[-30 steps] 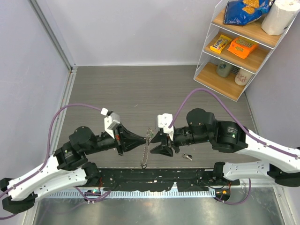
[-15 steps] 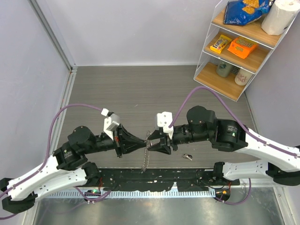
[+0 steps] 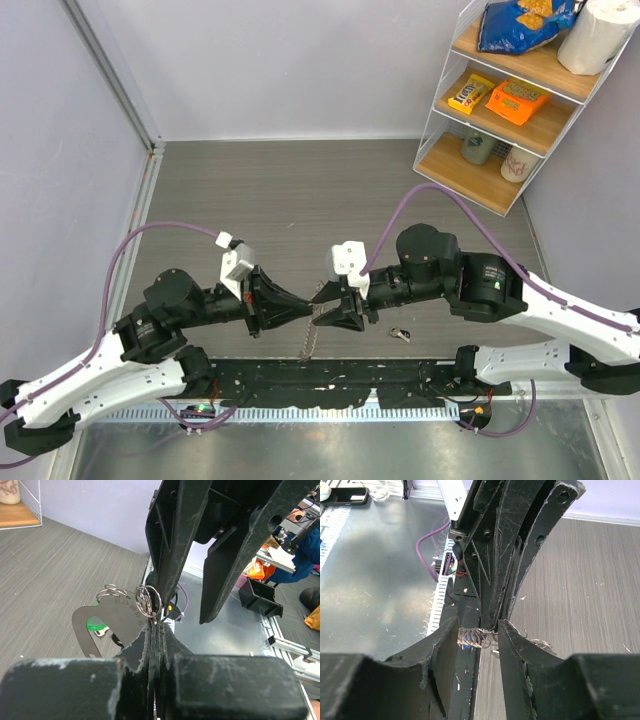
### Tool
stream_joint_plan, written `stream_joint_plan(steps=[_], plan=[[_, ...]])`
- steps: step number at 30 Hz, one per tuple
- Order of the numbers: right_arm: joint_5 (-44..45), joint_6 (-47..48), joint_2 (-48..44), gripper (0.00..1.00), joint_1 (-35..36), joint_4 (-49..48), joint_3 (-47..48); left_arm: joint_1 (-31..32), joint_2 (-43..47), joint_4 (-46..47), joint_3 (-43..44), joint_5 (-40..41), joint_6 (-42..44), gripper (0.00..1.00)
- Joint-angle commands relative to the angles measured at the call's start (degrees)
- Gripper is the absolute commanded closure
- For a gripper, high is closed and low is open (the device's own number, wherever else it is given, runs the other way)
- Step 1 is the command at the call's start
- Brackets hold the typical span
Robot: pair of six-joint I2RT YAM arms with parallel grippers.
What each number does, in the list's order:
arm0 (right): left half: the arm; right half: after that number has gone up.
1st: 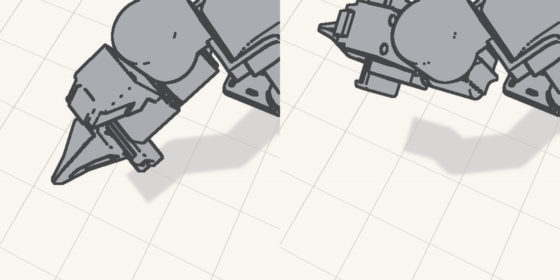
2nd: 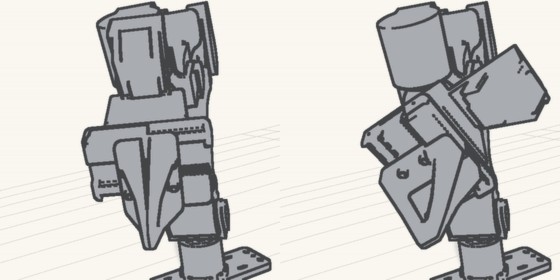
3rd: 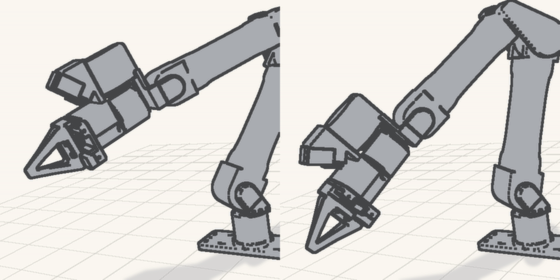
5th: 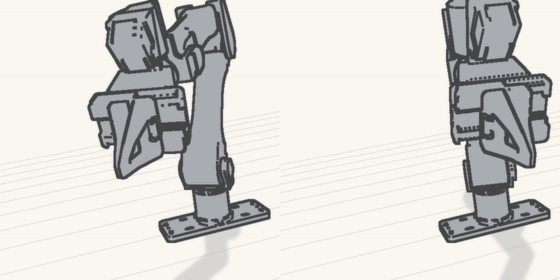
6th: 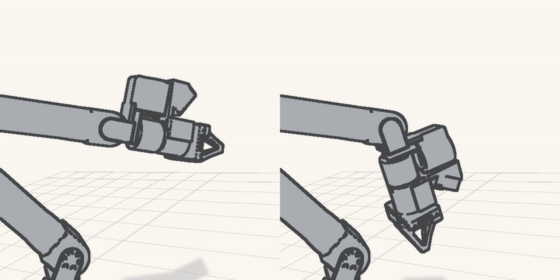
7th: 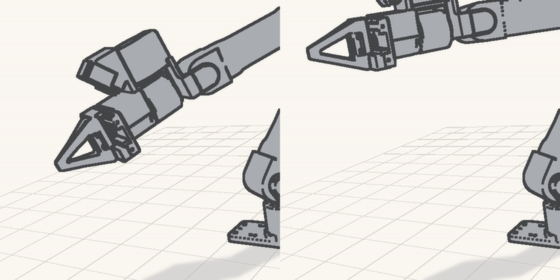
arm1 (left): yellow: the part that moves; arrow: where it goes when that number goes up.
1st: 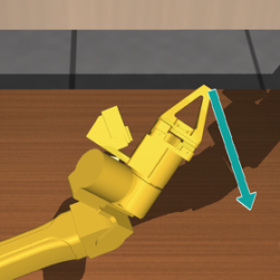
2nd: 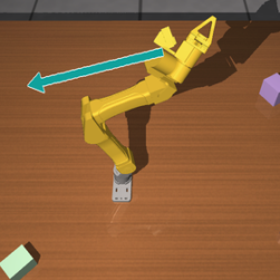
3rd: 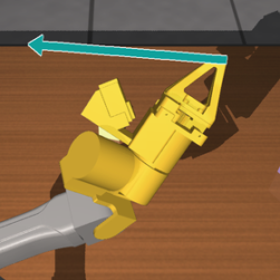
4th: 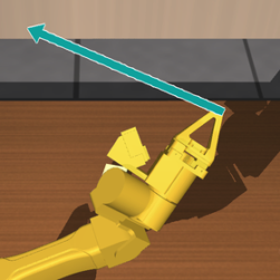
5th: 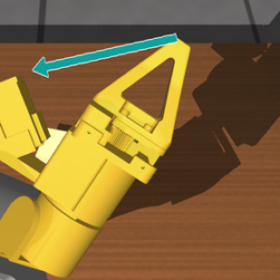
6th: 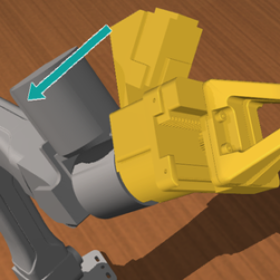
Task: Put the keys on the keyring
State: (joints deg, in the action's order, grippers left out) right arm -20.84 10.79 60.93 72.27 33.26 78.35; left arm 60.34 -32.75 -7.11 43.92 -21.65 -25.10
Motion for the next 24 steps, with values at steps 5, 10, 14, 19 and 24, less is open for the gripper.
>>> stream_joint_plan(steps=[5, 10, 14, 19, 24], plan=[[-0.96, 0.55, 1.12, 0.57, 0.33, -1.26, 1.2, 0.13, 1.02, 5.88, 2.48, -3.22, -1.09, 1.0], [0.1, 0.73, 1.04, 0.57, 0.33, -1.26, 1.02, 0.22, 1.73, 6.76, 1.96, -5.15, -1.53, 1.0], [0.01, 0.99, 1.04, 0.58, 0.33, -1.18, 0.76, 0.22, 2.69, 9.13, 1.43, -6.38, -1.62, 1.0], [-0.17, 1.17, 1.21, 0.6, 0.33, -0.83, 0.4, 0.22, 3.22, 10.8, 1.08, -8.14, -2.32, 1.0], [-0.17, 1.25, 1.74, 0.61, 0.33, -0.74, 0.58, 0.13, 3.75, 12.03, 0.81, -9.2, -2.85, 1.0]])
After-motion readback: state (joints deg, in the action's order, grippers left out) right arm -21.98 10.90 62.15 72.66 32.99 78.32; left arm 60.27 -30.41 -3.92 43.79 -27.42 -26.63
